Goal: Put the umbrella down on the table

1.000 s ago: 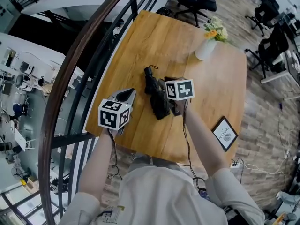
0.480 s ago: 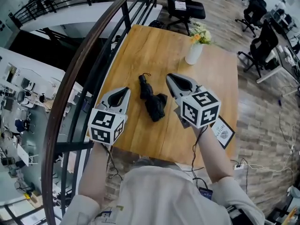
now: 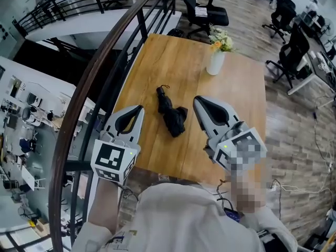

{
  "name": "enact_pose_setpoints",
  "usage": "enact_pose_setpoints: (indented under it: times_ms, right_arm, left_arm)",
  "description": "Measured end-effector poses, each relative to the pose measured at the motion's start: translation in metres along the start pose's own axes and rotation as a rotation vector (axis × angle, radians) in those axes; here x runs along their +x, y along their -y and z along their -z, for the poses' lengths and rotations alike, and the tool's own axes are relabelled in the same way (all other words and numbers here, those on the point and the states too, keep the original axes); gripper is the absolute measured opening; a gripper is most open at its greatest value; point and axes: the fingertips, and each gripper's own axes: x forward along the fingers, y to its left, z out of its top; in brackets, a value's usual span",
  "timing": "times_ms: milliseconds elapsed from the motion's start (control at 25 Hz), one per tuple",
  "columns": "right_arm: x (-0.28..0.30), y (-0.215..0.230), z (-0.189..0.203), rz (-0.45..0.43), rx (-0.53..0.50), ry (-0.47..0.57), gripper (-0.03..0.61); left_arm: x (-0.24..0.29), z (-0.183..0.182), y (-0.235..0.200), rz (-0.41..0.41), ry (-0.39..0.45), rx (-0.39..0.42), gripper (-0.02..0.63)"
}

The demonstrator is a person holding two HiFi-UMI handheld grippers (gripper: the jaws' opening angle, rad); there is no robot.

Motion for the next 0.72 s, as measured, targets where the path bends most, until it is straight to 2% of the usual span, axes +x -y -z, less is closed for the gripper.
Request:
enact_pose_setpoints:
  times_ms: [120, 280, 560, 720]
  right_arm:
    - [-0.012, -0.009, 0.0, 0.0, -0.052, 0.019, 0.028]
    - [-0.025, -0.02, 0.006, -0.009, -0.051, 0.012, 0.027]
    - [-0.038, -0.025, 0.02, 0.006, -0.03, -0.014, 0.026]
    - [-0.041, -0.029, 0.022, 0.016, -0.032, -0.029, 0.026]
  left_arm:
    - [-0.014, -0.006, 0.007, -0.004, 0.003, 0.03, 0.017]
    - [-0.027, -0.008, 0.021, 0.018, 0.001, 0.056, 0.017]
    - [-0.034, 0.009, 0.029, 0.026, -0.009, -0.021, 0.017]
    - [-0.037, 0.008, 0.033, 0.038, -0.004, -0.031, 0.017]
